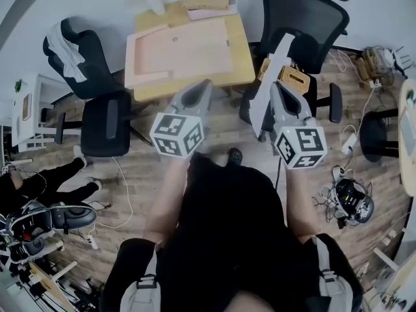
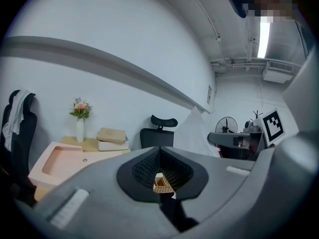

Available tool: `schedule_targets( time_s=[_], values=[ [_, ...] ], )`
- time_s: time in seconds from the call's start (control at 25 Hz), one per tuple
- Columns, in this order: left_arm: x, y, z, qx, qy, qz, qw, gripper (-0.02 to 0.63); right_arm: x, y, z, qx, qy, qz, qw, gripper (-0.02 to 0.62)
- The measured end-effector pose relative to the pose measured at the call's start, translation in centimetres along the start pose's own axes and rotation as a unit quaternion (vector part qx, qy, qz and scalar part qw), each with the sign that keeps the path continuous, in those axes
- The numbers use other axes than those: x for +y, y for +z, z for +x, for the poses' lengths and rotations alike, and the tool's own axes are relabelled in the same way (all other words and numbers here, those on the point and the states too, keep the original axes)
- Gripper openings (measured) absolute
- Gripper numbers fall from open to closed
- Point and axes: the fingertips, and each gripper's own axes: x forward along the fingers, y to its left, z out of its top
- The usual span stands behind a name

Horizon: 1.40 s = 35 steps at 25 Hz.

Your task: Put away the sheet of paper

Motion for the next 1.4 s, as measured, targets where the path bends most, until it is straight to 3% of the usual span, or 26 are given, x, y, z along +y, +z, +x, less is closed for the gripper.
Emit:
schedule_targets(
  time_s=[0.68, 1.4],
  values=[
    [2.9, -2.2, -1.0, 0.023, 0.037, -0.017, 0.9989, 0.011, 0.6, -1.5, 3.4, 0.022, 0.030, 0.031, 0.999, 0.003],
    [18.8, 1.4, 3.3, 0.017, 0.031, -0.048, 0.9982, 0.011, 5.0, 0.7, 18.4, 0.044, 0.017, 0.026, 0.999, 0.003]
  ],
)
